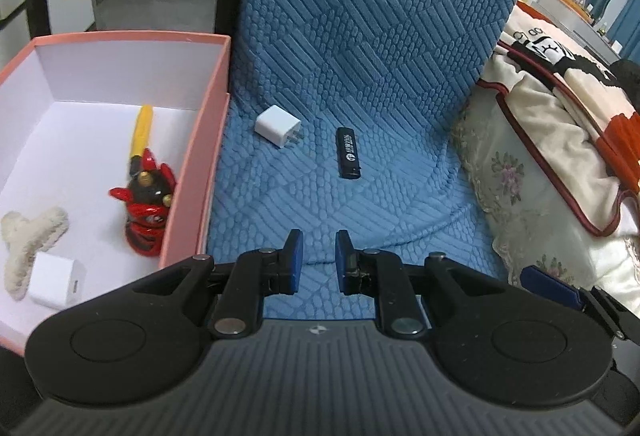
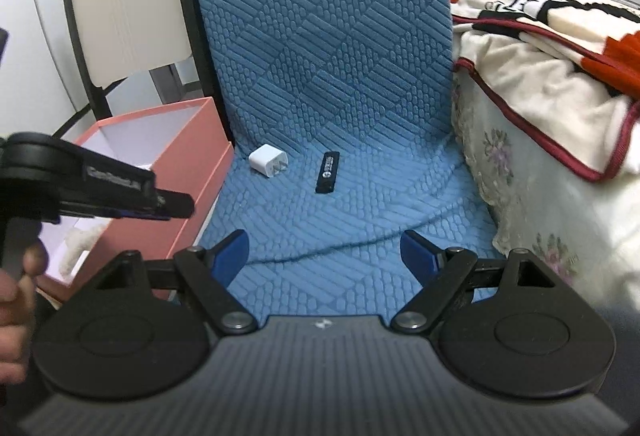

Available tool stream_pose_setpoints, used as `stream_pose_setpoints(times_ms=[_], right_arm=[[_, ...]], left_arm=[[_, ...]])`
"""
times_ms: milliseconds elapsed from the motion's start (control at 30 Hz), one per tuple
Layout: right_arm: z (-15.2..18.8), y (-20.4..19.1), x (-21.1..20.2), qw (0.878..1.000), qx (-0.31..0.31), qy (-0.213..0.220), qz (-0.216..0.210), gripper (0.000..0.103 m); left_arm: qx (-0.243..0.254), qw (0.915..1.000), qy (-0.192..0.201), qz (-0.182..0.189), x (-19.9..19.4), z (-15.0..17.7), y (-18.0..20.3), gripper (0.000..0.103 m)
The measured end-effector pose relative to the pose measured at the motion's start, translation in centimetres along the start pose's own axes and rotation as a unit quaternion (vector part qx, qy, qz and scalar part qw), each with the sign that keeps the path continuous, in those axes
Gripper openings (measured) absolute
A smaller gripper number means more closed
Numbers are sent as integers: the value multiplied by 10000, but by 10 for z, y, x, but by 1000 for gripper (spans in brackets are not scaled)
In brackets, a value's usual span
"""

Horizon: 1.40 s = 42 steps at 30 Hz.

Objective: Organize rigid objects
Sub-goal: 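Move both tools back over the small white charger and black USB stick, then grasp the small white charger with the left tool while the right tool grasps the black USB stick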

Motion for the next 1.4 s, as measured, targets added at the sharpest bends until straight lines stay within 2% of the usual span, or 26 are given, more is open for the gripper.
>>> stream_pose_setpoints(times_ms=[167, 300, 500, 667, 900, 1000, 1133, 1200, 1267, 1400], right_arm=[[-4, 3, 16, 9999, -26, -107, -130, 85], [-9, 4, 29, 9996, -147, -117, -205, 85], [-18, 12, 60, 9992, -255, -260, -169, 85], [-24, 22, 82, 9989, -55, -395, -253, 84], [-36, 33, 106, 9966, 243, -407, -677, 84], [-43, 30, 121, 9965, 114, -454, -696, 84], [-50, 29, 145, 9952, 157, -574, -774, 84], [-52, 31, 158, 9946, 259, -638, -778, 84], [-54, 31, 171, 9938, 347, -667, -818, 79], [-56, 24, 195, 9931, 197, -837, -793, 75]], left_arm=[[127, 9999, -55, 6, 19, -10, 9, 21], [93, 9999, -92, 33, 33, -19, 10, 30], [346, 9993, -136, -41, 52, -38, 16, 31], [183, 9994, -282, -50, 71, -61, 17, 31], [206, 9982, -486, -272, 99, -86, 24, 31], [242, 9978, -368, -500, 109, -97, 26, 31], [182, 9975, -282, -625, 127, -114, 23, 31], [272, 9964, -289, -744, 138, -121, 23, 31], [357, 9953, -364, -823, 152, -126, 22, 31], [676, 9917, -485, -984, 175, -134, 23, 31]])
Point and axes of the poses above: each gripper's, at about its wrist camera, not at the fingertips, and x roughly the way its jaws point, y to its right, z to its underside, the point moved 2 cm from there along x, roughly the way its jaws point, and after that the axes turned 9 degrees about -x, right-handed, at the moved point
